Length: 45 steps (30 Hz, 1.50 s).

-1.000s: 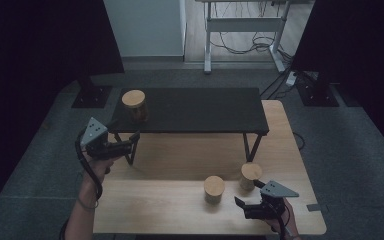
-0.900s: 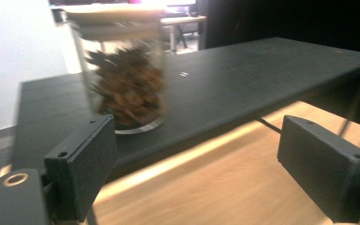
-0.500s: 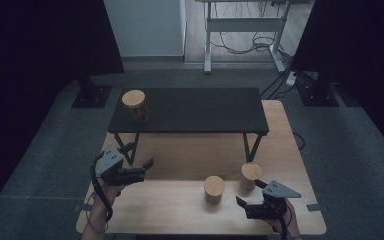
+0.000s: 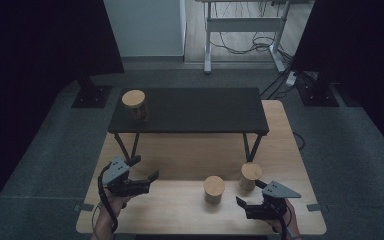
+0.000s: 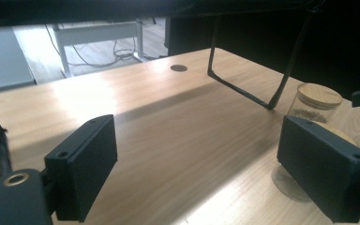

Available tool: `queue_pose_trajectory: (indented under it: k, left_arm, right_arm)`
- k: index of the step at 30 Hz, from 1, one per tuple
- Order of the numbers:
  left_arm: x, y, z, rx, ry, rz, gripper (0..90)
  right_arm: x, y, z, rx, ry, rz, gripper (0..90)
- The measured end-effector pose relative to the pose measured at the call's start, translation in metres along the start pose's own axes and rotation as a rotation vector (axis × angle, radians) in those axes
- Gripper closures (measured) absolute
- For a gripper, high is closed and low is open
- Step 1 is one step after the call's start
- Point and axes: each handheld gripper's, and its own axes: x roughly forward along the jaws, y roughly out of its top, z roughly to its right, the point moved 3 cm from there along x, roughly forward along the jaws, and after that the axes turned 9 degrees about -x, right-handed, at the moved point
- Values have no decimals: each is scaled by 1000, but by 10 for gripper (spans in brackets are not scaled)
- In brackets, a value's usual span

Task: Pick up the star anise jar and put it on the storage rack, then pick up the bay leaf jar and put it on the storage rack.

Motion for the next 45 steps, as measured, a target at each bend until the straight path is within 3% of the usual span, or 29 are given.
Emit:
queue_pose_trajectory:
  k: [7,15,45]
  left_arm:
    - [1,-15,0,-33,-20,-30,122]
    - [14,-36,-1,-32,-25,-103,121]
    - [30,-60,-7,-19,-50,-177,112]
  right_arm:
    - [1,-1,0,-5,0,-4,47]
    - [2,-1,-2,-14,4,-10,45]
    - [6,0,-14,-43,16,-17,45]
